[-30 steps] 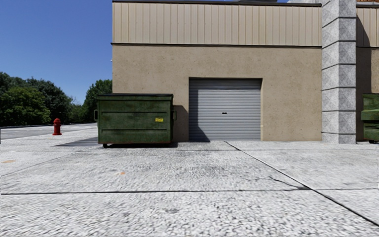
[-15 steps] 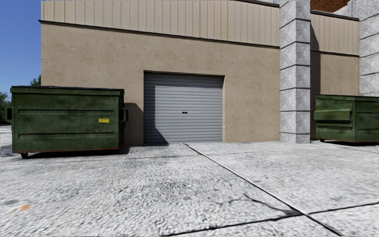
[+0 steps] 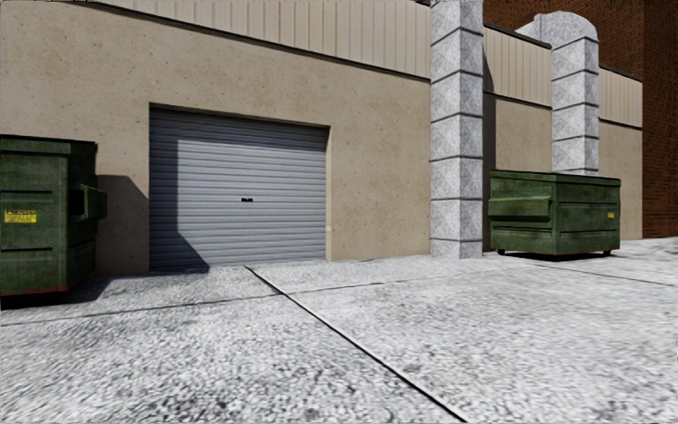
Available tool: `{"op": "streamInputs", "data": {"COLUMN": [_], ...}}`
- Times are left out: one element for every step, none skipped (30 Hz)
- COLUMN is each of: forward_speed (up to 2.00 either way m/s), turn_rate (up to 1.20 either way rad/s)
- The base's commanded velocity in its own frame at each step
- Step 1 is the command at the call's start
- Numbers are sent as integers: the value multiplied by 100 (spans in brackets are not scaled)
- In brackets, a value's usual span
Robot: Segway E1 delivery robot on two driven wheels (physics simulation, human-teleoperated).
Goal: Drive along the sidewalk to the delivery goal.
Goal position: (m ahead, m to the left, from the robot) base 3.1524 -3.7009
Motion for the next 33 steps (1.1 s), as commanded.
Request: {"op": "streamInputs", "data": {"forward_speed": [157, 157, 157, 157, 157, 157, 157, 157, 157, 157, 157, 157, 157, 157, 157, 157, 157, 157, 157, 157, 157, 157, 157, 157, 157, 157, 157, 157, 157, 157, 157, 157, 157], "turn_rate": [-54, -54, -54, -54, -54, -54, -54, -54, -54, -54, -54, -54, -59, -72, -72, -77, -78, -79, -79, -79, -79, -79, -79, -79, -79, -79, -79, -79, -79, -79, -79, -79, -79]}}
